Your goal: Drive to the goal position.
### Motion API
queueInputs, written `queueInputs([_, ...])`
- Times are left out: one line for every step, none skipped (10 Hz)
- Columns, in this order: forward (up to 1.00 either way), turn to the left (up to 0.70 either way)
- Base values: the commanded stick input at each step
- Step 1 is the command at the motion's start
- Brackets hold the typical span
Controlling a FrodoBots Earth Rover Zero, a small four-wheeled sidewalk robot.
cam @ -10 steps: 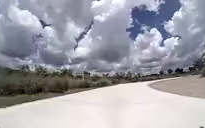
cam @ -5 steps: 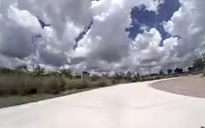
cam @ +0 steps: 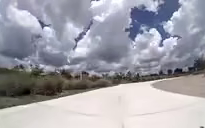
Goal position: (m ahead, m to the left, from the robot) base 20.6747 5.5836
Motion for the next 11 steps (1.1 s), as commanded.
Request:
queueInputs([0.70,0.00])
queueInputs([0.70,0.00])
queueInputs([0.70,0.00])
queueInputs([0.70,0.00])
queueInputs([0.70,0.00])
queueInputs([0.70,0.00])
queueInputs([0.70,0.00])
queueInputs([0.70,-0.24])
queueInputs([0.70,-0.35])
queueInputs([0.70,-0.35])
queueInputs([0.70,-0.27])
